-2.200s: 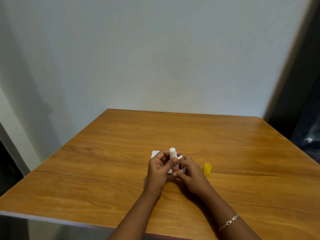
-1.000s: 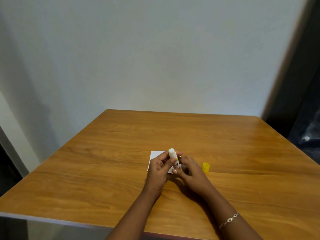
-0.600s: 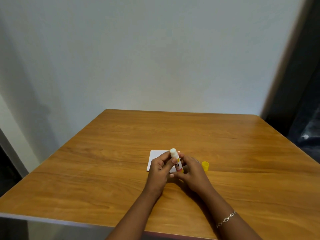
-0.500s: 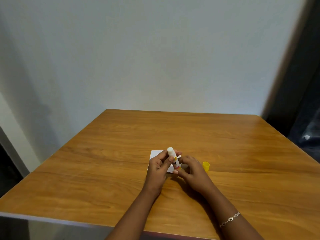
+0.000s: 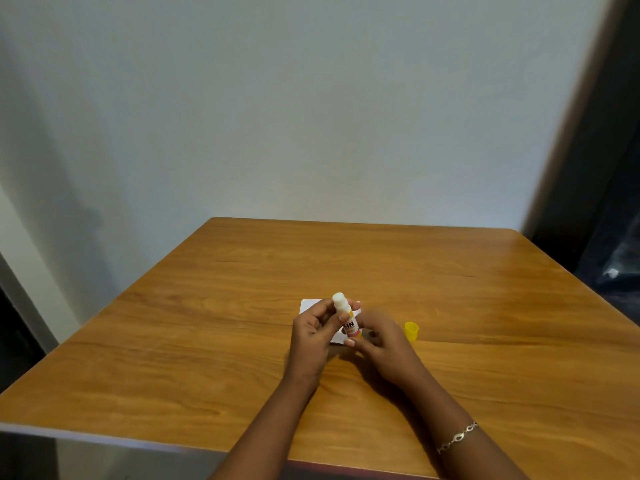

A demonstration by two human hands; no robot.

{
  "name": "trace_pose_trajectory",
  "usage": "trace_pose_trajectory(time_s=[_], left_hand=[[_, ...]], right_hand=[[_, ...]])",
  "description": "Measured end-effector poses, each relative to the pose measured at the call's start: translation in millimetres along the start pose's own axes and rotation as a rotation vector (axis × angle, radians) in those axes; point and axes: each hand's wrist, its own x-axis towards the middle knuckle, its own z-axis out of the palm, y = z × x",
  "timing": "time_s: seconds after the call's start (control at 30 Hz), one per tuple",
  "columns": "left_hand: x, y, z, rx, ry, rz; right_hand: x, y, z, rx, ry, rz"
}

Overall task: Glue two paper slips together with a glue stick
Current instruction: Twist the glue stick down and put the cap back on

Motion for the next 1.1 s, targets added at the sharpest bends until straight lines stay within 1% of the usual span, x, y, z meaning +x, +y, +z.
trace_pose_trajectory(time_s=[0.1, 0.2, 0.3, 0.4, 0.57, 0.63, 0.77, 0.83, 1.0, 1.1], left_hand=[[-1.1, -0.7, 0.0, -0.004, 0.031, -0.016], [-0.5, -0.3, -0.3, -0.013, 0.058, -0.016], [0.5, 1.5, -2.1, -0.034, 0.079, 0.000], [1.1, 1.6, -2.8, -0.023, 0.081, 0.007], [0.7, -0.7, -1.8, -0.034, 0.100, -0.009], [0.5, 0.0, -2.2, -0.060, 0.091, -0.009], [1.0, 2.7, -2.5, -0.066, 0.047, 0.001], [0.5, 3.4, -1.1, -0.064, 0.039, -0.007], [-1.4, 3.5, 1.0, -0.045, 0.112, -0.026], [-0.8, 2.7, -0.5, -0.036, 0.108, -0.028]], right_hand=[[0.4, -1.7, -1.1, -0.042, 0.051, 0.020], [-0.9, -3.0, -1.8, -0.041, 0.061, 0.015], [-1.6, -1.6, -3.0, -0.009, -0.003, -0.017], [-0.7, -1.6, -3.6, -0.001, -0.038, 0.003], [-0.9, -1.3, -2.7, -0.035, 0.059, 0.034], [-1.6, -1.0, -4.1, -0.018, 0.035, 0.033], [-1.4, -1.9, -4.1, 0.044, -0.070, -0.008], [0.0, -2.3, -3.6, 0.023, -0.047, 0.009], [0.0, -3.8, -0.1, -0.052, 0.045, 0.015], [-1.3, -3.9, 1.2, -0.069, 0.053, 0.027]])
